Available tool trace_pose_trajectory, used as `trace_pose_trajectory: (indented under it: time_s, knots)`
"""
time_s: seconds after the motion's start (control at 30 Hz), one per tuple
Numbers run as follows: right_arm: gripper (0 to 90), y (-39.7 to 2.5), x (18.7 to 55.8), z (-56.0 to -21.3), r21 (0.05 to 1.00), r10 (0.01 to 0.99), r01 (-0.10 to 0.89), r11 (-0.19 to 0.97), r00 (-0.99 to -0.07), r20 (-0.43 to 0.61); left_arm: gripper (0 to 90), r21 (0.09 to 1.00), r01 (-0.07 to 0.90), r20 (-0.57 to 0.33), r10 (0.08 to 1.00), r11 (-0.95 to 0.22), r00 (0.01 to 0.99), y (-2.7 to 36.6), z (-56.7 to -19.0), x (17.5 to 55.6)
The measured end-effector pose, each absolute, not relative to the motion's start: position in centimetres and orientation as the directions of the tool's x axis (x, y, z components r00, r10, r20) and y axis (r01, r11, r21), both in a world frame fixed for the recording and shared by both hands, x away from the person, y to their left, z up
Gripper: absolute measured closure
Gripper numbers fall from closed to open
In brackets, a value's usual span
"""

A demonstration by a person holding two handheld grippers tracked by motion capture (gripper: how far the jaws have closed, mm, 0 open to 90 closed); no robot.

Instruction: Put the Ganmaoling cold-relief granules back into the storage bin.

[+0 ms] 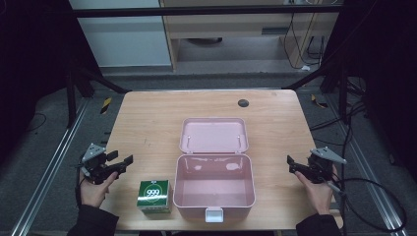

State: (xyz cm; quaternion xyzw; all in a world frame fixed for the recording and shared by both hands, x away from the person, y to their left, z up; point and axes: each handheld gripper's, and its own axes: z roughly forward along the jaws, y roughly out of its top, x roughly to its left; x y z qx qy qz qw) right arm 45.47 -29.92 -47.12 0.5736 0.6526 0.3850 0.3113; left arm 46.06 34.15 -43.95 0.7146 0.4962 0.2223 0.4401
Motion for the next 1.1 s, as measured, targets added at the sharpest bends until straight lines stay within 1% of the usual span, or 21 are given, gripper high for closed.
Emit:
trace_pose_trajectory:
  time_s: [0.1,0.2,0.23,0.27,0.3,0.4,0.53,0.7,0.77,0.87,0.97,1.0,1.03,1.1]
  knots:
    - [7.7,-30.1,45.0,-47.0,0.859,0.987,0.506,0.074,-0.158,0.008,29.7,0.852,0.497,-0.105,0.878,-0.162,0.467,34.0,-43.0,45.9]
    - [7.1,-30.3,44.8,-46.9,0.86,0.986,0.505,0.076,-0.165,0.01,29.2,0.849,0.483,-0.086,0.847,-0.213,0.524,33.9,-42.0,45.8]
    - [6.6,-30.3,44.7,-46.9,0.858,0.986,0.508,0.077,-0.169,0.012,29.0,0.848,0.474,-0.066,0.84,-0.237,0.539,33.9,-41.6,45.8]
    - [6.5,-30.3,44.7,-47.0,0.857,0.985,0.509,0.083,-0.173,0.007,29.1,0.848,0.474,-0.066,0.84,-0.237,0.539,33.9,-41.6,45.8]
    - [6.7,-30.3,44.6,-47.0,0.857,0.985,0.508,0.089,-0.172,0.0,28.9,0.837,0.471,-0.05,0.817,-0.28,0.574,33.7,-41.1,45.7]
    - [6.7,-30.1,44.5,-47.0,0.856,0.984,0.506,0.107,-0.179,-0.017,27.9,0.812,0.463,-0.021,0.774,-0.356,0.633,33.3,-40.2,45.8]
    - [6.3,-29.6,44.5,-46.9,0.851,0.979,0.508,0.133,-0.203,-0.032,26.5,0.791,0.447,-0.033,0.701,-0.417,0.712,32.8,-39.2,45.8]
    - [5.8,-29.4,44.5,-47.1,0.845,0.975,0.512,0.153,-0.22,-0.043,23.1,0.75,0.406,0.002,0.615,-0.523,0.789,31.9,-38.3,45.8]
    - [5.7,-29.4,44.5,-47.1,0.845,0.974,0.513,0.152,-0.222,-0.04,20.9,0.721,0.387,0.02,0.576,-0.574,0.817,31.5,-38.1,45.8]
    - [5.6,-29.4,44.4,-47.1,0.844,0.974,0.514,0.153,-0.225,-0.04,20.0,0.684,0.354,0.036,0.514,-0.637,0.857,30.8,-37.8,45.7]
    - [5.4,-29.3,44.4,-47.1,0.841,0.972,0.518,0.157,-0.232,-0.039,18.7,0.655,0.32,0.047,0.46,-0.685,0.887,30.1,-37.5,45.7]
    - [5.4,-29.3,44.4,-47.1,0.841,0.972,0.518,0.157,-0.232,-0.039,18.2,0.655,0.32,0.047,0.46,-0.685,0.887,30.1,-37.5,45.7]
    - [5.3,-29.2,44.5,-47.2,0.838,0.971,0.519,0.167,-0.235,-0.048,17.5,0.633,0.291,0.064,0.423,-0.717,0.904,29.6,-37.1,45.7]
    - [5.2,-29.2,44.5,-47.2,0.837,0.97,0.52,0.171,-0.239,-0.049,16.5,0.627,0.268,0.067,0.393,-0.731,0.917,29.2,-36.8,45.7]
